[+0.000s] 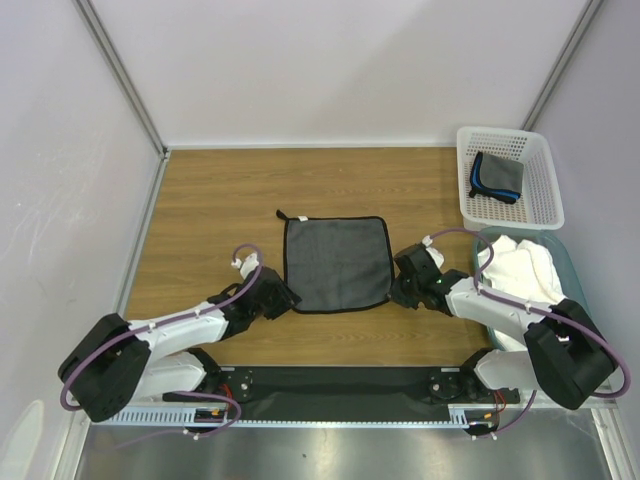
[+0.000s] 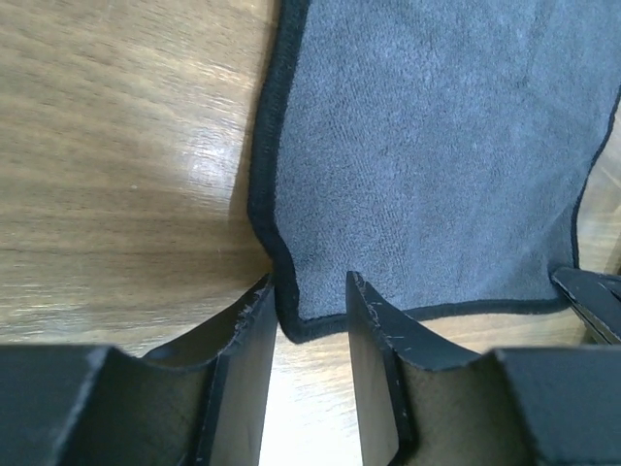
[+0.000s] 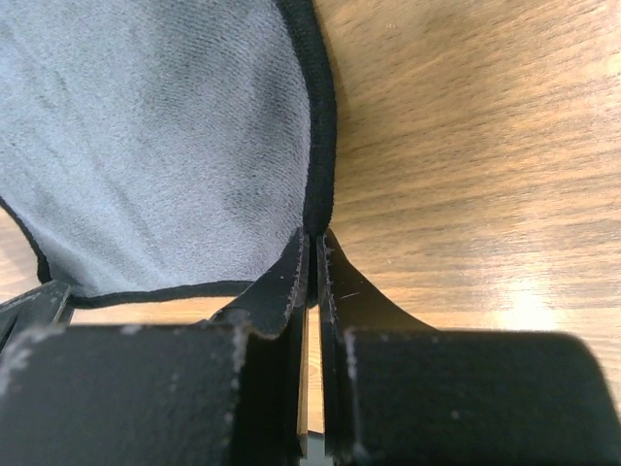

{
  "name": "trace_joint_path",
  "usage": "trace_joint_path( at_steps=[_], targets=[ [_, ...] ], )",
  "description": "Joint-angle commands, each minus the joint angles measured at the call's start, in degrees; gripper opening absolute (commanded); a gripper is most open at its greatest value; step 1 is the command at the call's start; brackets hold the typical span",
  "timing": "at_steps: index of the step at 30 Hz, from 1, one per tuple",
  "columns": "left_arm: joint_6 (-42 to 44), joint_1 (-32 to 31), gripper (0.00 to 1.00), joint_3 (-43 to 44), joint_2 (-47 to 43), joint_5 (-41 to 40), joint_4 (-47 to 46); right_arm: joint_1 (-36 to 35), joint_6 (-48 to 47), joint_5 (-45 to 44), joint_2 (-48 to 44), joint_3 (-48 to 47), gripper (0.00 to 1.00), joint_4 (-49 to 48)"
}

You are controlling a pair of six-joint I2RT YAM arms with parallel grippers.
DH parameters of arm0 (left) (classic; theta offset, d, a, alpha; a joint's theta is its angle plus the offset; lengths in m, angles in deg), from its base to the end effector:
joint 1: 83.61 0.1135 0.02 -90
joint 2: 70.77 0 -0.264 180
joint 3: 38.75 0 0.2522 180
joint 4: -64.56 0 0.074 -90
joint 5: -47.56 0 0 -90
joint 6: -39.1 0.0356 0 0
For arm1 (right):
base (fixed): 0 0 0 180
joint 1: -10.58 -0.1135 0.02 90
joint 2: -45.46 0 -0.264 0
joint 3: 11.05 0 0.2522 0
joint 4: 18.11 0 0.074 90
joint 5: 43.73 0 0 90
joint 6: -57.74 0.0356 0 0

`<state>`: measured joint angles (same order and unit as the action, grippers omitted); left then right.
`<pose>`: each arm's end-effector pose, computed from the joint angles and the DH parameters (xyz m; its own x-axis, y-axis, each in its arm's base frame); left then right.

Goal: Fold and stack the towels
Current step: Fold the towel

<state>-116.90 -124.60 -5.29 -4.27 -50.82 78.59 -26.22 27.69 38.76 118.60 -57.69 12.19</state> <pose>0.1548 -0.1276 0.1381 -0.7492 -0.5463 -0.3745 -0.2714 0.7690 -0.5788 0.1861 0.1334 0.1622 -0.8000 0.4733 -0.3689 0.3113 0.8529 0.4192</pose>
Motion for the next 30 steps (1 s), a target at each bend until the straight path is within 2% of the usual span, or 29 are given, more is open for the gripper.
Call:
trace_joint_path(
  at_steps=[1,8,13,18,25,30],
  targets=[
    [-0.2,-0.1,0.4,0.8,1.2,-3.7,5.4,-0.4,0.1,-0.8,-1.9,0.0,0.0,0.1],
    [-3.0,-0.1,0.28,-0.8,-1.9,-7.1,7.7,-0.3,-0.5,-1.3,-1.9,-0.2,0.0,0.5],
    [-2.6,-0.1,0.0,-0.7,-0.9,-7.3,7.1,-0.3,-0.4,-0.3,-1.4,-0.3,0.0,0.1],
    [-2.0,-0.1,0.0,2.0,-0.2,-7.5,9.7,-0.3,-1.5,0.8,-2.0,-2.0,0.0,2.1],
    [-4.8,-0.6,0.0,3.6,-8.7,-7.6,21.6,-0.4,-2.8,1.8,-4.3,-2.7,0.0,8.1],
    [-5.6,-2.1,0.0,6.5,-11.6,-6.4,31.0,-1.0,-2.0,4.4,-6.9,-2.5,0.0,13.0]
  ],
)
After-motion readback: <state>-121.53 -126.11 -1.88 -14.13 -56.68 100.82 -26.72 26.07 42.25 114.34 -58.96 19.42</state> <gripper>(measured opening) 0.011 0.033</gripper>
